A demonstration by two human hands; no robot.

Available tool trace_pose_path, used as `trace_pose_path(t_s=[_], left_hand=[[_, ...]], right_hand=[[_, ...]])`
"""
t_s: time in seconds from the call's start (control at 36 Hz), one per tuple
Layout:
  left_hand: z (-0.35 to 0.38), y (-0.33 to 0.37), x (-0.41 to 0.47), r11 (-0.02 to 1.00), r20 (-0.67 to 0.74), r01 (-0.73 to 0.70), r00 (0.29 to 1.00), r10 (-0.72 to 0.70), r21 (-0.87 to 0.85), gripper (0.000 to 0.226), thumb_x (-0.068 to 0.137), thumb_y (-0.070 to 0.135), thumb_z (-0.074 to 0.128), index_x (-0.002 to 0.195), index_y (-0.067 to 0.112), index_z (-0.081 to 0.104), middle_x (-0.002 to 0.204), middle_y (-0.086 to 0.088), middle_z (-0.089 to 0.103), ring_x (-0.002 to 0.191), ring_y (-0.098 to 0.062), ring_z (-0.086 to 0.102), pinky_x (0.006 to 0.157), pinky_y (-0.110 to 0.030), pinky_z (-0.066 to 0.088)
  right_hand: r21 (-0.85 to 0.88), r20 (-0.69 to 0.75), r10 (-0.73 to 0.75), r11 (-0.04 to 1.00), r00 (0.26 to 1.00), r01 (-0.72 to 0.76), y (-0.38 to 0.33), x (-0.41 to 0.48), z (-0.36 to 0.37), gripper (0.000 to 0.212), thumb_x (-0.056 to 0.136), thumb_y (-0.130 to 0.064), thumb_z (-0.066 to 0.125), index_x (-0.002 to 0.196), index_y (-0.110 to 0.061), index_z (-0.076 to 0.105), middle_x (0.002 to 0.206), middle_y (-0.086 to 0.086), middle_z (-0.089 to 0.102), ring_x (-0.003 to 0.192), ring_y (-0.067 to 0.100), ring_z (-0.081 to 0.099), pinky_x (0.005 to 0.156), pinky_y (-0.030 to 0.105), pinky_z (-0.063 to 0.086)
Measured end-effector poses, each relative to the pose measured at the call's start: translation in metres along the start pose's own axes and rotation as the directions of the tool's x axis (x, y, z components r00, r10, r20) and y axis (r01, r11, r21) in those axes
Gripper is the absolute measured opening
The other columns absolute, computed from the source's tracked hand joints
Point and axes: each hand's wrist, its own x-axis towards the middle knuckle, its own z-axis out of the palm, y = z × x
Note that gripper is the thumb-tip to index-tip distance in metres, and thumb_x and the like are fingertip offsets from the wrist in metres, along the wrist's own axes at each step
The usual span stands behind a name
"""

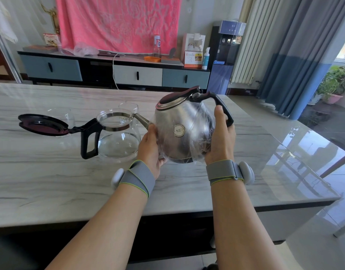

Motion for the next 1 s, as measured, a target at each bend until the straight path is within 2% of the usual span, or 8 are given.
trace_pose_path(t_s=[0.11, 0.28, 0.42, 0.47, 0.61, 0.81, 0.92, 1.0], left_hand=[[-0.0009, 0.0004, -0.0010, 1.000, 0.003, -0.005, 1.000, 0.005, -0.001, 0.030, 0.099, 0.058, 0.049, 0.103, 0.033, 0.064, 0.110, 0.005, 0.070, 0.101, -0.018, 0.066, 0.083, -0.044, 0.057], [-0.0007, 0.0006, -0.0014, 1.000, 0.002, -0.001, 1.000, 0.001, 0.002, 0.029, 0.099, 0.059, 0.049, 0.104, 0.034, 0.064, 0.110, 0.004, 0.070, 0.101, -0.018, 0.065, 0.090, -0.048, 0.056], [0.0002, 0.0018, -0.0028, 1.000, 0.003, 0.006, 1.000, -0.006, 0.007, 0.030, 0.099, 0.059, 0.048, 0.103, 0.034, 0.063, 0.109, 0.005, 0.069, 0.099, -0.017, 0.065, 0.084, -0.044, 0.056], [-0.0002, 0.0018, -0.0033, 1.000, 0.002, 0.007, 1.000, -0.007, 0.002, 0.029, 0.099, 0.058, 0.048, 0.103, 0.034, 0.063, 0.108, 0.005, 0.069, 0.099, -0.018, 0.065, 0.081, -0.043, 0.057], [0.0002, 0.0017, -0.0027, 1.000, 0.001, 0.006, 1.000, -0.006, 0.001, 0.031, 0.098, 0.060, 0.049, 0.110, 0.034, 0.063, 0.109, 0.006, 0.069, 0.100, -0.017, 0.064, 0.088, -0.046, 0.055], [0.0008, 0.0022, -0.0044, 1.000, 0.002, 0.003, 1.000, -0.003, 0.006, 0.030, 0.099, 0.058, 0.048, 0.104, 0.033, 0.064, 0.103, 0.006, 0.070, 0.097, -0.018, 0.065, 0.079, -0.041, 0.056], [0.0001, 0.0022, -0.0039, 1.000, 0.005, 0.007, 1.000, -0.007, 0.004, 0.030, 0.099, 0.059, 0.048, 0.105, 0.034, 0.064, 0.106, 0.006, 0.069, 0.099, -0.017, 0.065, 0.084, -0.044, 0.056], [-0.0002, 0.0021, -0.0040, 1.000, 0.009, 0.005, 1.000, -0.005, 0.003, 0.029, 0.099, 0.058, 0.048, 0.101, 0.033, 0.063, 0.103, 0.007, 0.069, 0.096, -0.015, 0.064, 0.080, -0.042, 0.055]], right_hand=[[0.010, 0.000, -0.004, 1.000, 1.000, 0.004, 0.0010, 0.0023, -0.0007, 0.038, 0.077, -0.057, 0.076, 0.096, -0.026, 0.065, 0.096, -0.006, 0.062, 0.097, 0.018, 0.063, 0.111, 0.054, 0.052], [0.020, 0.005, -0.003, 1.000, 1.000, 0.003, 0.0023, 0.0030, -0.0013, 0.034, 0.078, -0.058, 0.076, 0.088, -0.030, 0.060, 0.094, -0.008, 0.060, 0.095, 0.017, 0.060, 0.110, 0.051, 0.053], [0.021, 0.006, -0.005, 1.000, 1.000, 0.005, 0.0019, 0.0016, -0.0001, 0.033, 0.080, -0.056, 0.075, 0.077, -0.031, 0.053, 0.081, -0.011, 0.052, 0.086, 0.016, 0.051, 0.092, 0.040, 0.049], [0.018, 0.007, 0.000, 1.000, 1.000, 0.000, 0.0014, 0.0019, -0.0005, 0.033, 0.081, -0.056, 0.076, 0.077, -0.032, 0.054, 0.081, -0.012, 0.053, 0.087, 0.015, 0.052, 0.093, 0.040, 0.049], [0.005, -0.008, -0.010, 1.000, 1.000, 0.010, 0.0011, 0.0023, -0.0018, 0.028, 0.086, -0.053, 0.075, 0.084, -0.030, 0.059, 0.090, -0.008, 0.059, 0.091, 0.016, 0.058, 0.105, 0.048, 0.054], [-0.008, -0.009, -0.006, 1.000, 1.000, 0.006, 0.0002, 0.0008, 0.0004, 0.036, 0.076, -0.058, 0.075, 0.095, -0.028, 0.066, 0.098, -0.006, 0.064, 0.098, 0.018, 0.064, 0.109, 0.052, 0.054], [-0.004, -0.008, -0.005, 1.000, 1.000, 0.005, 0.0012, 0.0013, -0.0008, 0.036, 0.081, -0.056, 0.076, 0.099, -0.027, 0.066, 0.101, -0.006, 0.065, 0.101, 0.018, 0.065, 0.110, 0.052, 0.053], [-0.006, -0.005, 0.002, 1.000, 1.000, -0.002, 0.0006, 0.0004, -0.0001, 0.037, 0.079, -0.057, 0.076, 0.097, -0.027, 0.065, 0.099, -0.006, 0.064, 0.100, 0.018, 0.065, 0.111, 0.053, 0.053]])
